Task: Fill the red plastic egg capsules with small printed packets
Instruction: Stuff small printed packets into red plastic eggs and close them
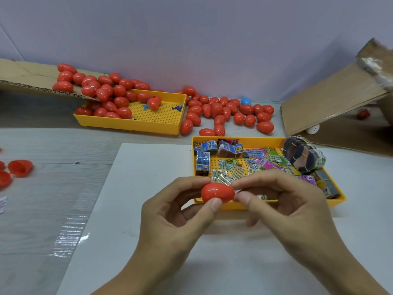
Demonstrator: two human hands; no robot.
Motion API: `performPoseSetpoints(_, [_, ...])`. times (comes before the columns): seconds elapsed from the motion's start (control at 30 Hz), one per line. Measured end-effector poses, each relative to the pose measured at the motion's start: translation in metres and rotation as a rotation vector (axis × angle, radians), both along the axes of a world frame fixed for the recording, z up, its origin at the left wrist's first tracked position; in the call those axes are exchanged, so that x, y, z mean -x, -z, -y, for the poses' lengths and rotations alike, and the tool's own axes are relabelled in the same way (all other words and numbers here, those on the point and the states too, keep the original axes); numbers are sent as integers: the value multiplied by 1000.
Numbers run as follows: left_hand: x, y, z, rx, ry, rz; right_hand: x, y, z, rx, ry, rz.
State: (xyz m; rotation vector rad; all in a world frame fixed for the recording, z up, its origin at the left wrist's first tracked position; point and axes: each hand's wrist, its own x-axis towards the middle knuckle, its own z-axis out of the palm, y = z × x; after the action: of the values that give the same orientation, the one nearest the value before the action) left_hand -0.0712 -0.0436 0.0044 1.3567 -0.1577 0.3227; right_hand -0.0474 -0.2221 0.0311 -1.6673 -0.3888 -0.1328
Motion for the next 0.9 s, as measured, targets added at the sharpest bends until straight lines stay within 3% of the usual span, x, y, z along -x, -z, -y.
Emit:
performPoseSetpoints(0.13, [0,1,0,21,-50,5,-13,-4,18,341,229,258])
performPoseSetpoints(0.27, [-1,0,-2,66,-86,84,-16,5,19,791,135,284])
performPoseSetpoints(0.37, [-2,1,-4,90,-108,85,-15,8,16,956,81,323])
performPoseSetpoints(0.53, [-2,3,-4,53,-90,94,-17,6,18,905,44,297])
performPoseSetpoints(0.67, [0,3,-4,43,-68,83,-17,2,20,738,16,178])
performPoseSetpoints(0.9, [2,1,-2,2,-29,107,-12,-11,17,172,46,3])
